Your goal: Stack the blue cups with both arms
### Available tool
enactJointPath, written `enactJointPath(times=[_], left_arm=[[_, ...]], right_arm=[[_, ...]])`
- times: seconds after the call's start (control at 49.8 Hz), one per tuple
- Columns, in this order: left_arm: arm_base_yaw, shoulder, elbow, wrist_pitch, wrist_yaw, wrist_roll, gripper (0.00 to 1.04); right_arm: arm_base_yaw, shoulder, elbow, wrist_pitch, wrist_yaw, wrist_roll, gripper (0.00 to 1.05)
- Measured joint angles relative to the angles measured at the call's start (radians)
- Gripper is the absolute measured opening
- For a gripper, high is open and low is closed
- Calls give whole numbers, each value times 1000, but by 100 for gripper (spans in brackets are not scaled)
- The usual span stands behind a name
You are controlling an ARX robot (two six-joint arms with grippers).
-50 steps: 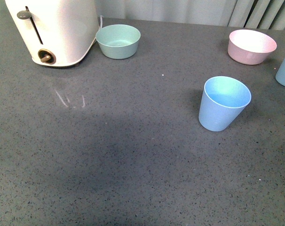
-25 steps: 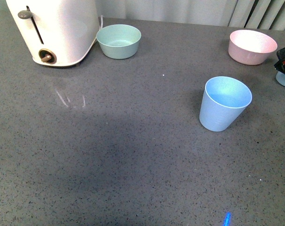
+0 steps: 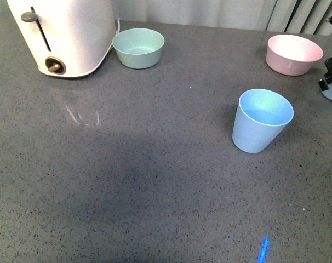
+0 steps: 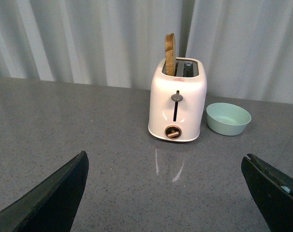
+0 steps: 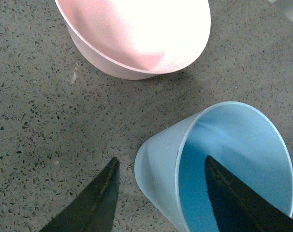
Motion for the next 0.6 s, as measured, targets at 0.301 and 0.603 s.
enactJointPath(times=[0.301,0.603], left_arm=[[0,0,0,0,0,0,96],[0,0,0,0,0,0,96]], right_arm=[[-27,-4,-10,-14,-42,8,2],[-57,-145,-75,-108,-184,-27,2]])
